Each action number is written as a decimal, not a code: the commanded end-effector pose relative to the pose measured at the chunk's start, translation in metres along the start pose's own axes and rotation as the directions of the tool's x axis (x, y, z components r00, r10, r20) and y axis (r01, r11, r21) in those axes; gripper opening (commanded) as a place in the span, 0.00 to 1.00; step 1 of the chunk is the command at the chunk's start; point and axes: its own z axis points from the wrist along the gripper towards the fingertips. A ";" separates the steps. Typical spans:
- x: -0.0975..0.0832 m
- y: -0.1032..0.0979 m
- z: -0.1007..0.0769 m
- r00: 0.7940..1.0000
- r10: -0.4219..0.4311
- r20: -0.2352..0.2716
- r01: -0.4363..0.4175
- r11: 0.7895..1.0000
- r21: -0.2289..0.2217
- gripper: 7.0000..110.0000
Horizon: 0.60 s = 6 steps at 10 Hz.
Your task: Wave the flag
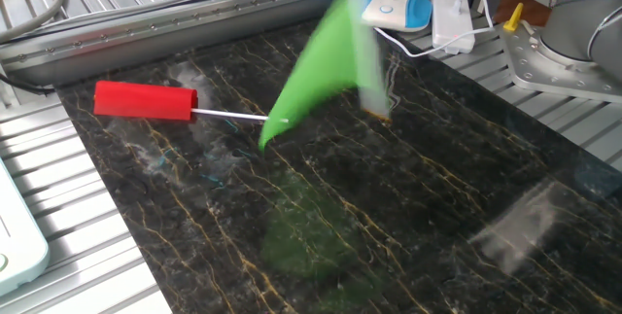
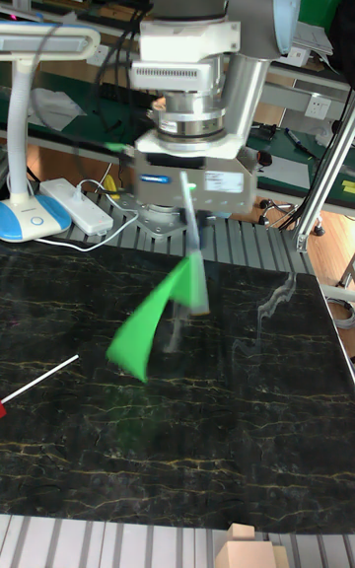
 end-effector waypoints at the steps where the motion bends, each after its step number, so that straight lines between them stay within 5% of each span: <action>1: 0.046 0.145 -0.059 0.936 0.167 -0.309 -0.310 0.807 -0.503 0.00; 3: 0.059 0.188 -0.088 0.910 0.128 -0.394 -0.362 0.706 -0.608 0.00; 6: 0.066 0.214 -0.113 0.890 0.092 -0.447 -0.400 0.629 -0.666 0.00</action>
